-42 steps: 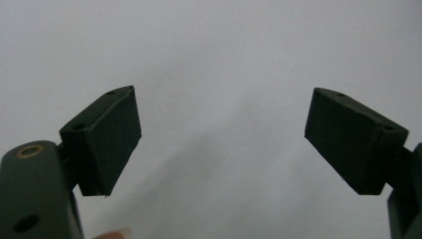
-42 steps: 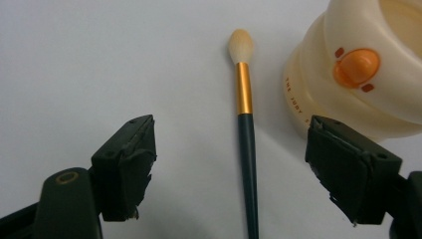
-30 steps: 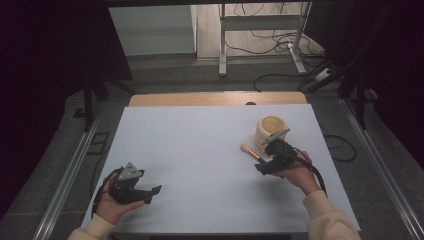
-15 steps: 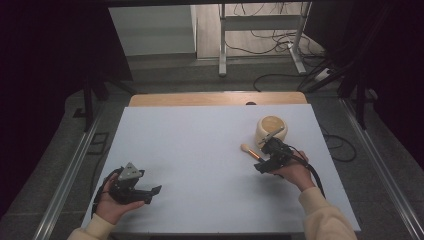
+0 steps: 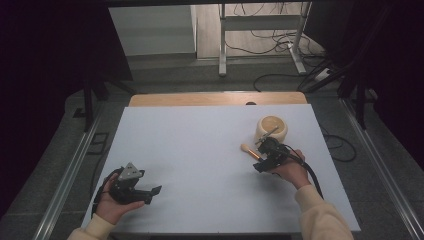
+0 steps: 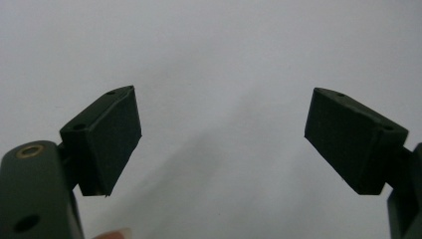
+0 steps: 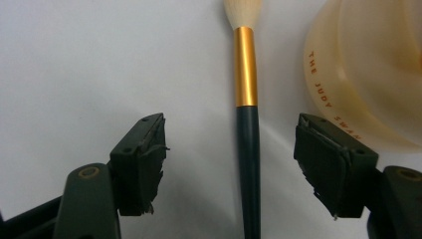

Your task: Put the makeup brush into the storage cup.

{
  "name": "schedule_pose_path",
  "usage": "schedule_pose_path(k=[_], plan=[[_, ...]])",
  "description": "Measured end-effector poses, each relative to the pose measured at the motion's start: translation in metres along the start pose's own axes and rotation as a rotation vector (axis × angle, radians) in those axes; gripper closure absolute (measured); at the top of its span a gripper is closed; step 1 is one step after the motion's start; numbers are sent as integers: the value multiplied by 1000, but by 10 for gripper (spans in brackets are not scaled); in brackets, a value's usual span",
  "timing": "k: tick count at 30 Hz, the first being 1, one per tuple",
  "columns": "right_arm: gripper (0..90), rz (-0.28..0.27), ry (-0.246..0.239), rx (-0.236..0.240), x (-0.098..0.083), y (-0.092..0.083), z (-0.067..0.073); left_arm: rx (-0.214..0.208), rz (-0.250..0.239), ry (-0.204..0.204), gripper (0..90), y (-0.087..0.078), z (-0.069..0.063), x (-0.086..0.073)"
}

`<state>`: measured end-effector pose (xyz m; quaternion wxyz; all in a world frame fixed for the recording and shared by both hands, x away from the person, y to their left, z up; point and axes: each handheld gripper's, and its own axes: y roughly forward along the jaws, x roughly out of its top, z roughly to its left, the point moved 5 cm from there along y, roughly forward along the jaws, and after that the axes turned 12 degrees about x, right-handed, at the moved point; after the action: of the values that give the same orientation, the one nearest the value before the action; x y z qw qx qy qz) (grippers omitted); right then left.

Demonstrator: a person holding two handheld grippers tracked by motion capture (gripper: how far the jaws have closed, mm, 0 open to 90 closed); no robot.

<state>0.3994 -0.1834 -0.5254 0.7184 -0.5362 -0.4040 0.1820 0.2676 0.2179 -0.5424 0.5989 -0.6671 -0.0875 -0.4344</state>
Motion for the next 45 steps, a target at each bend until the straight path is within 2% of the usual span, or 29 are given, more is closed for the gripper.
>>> schedule_pose_path(k=[17, 26, 45], plan=[[420, 58, -18, 1, 3, 9, 0, -6, 3, 2, 153, 0, 0, 0], [471, 84, -21, -14, 3, 13, -2, -6, 4, 3, 153, 0, 0, -1], [527, 119, -14, -5, 3, 19, -5, -7, 6, 7, 153, 1, 0, -1]])
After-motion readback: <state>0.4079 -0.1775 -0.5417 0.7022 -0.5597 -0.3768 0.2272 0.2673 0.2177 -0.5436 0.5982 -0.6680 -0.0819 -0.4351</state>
